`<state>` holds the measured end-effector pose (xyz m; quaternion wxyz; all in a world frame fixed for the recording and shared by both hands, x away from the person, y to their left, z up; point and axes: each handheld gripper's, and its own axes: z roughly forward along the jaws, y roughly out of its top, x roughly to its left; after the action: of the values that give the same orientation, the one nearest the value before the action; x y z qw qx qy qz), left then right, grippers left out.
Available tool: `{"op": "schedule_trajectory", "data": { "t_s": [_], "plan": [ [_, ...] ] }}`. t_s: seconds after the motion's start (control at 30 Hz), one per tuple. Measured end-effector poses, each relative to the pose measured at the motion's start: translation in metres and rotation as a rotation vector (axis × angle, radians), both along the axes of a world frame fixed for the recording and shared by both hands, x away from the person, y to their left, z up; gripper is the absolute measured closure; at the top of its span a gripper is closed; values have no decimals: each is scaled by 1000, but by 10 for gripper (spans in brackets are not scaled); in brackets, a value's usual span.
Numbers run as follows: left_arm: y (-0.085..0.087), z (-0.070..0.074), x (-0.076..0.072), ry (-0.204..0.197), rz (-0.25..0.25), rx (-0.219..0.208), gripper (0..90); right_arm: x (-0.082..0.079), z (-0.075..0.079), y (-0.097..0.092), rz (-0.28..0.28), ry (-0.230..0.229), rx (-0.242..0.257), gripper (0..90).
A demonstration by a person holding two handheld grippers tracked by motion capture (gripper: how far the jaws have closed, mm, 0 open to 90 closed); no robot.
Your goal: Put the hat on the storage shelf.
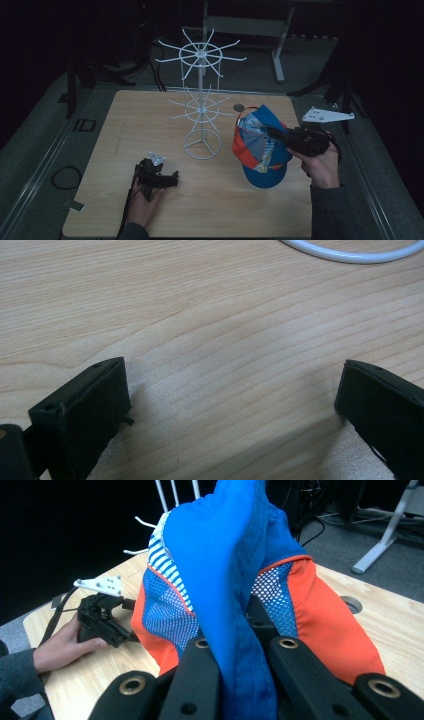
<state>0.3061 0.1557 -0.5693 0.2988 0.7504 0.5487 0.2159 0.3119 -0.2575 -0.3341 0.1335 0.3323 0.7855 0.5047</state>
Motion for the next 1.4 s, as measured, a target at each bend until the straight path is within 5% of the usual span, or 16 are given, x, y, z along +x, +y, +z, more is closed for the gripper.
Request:
{"op": "schedule_trajectory", "data": {
  "t_s": [0.33, 1.4],
  "plan": [
    [0, 0, 0, 0, 0, 0, 14, -11, 12, 2, 37, -31, -10, 870],
    [0, 0, 0, 0, 0, 0, 14, -10, 35, 6, 81, -71, 50, 869]
  ]
}}
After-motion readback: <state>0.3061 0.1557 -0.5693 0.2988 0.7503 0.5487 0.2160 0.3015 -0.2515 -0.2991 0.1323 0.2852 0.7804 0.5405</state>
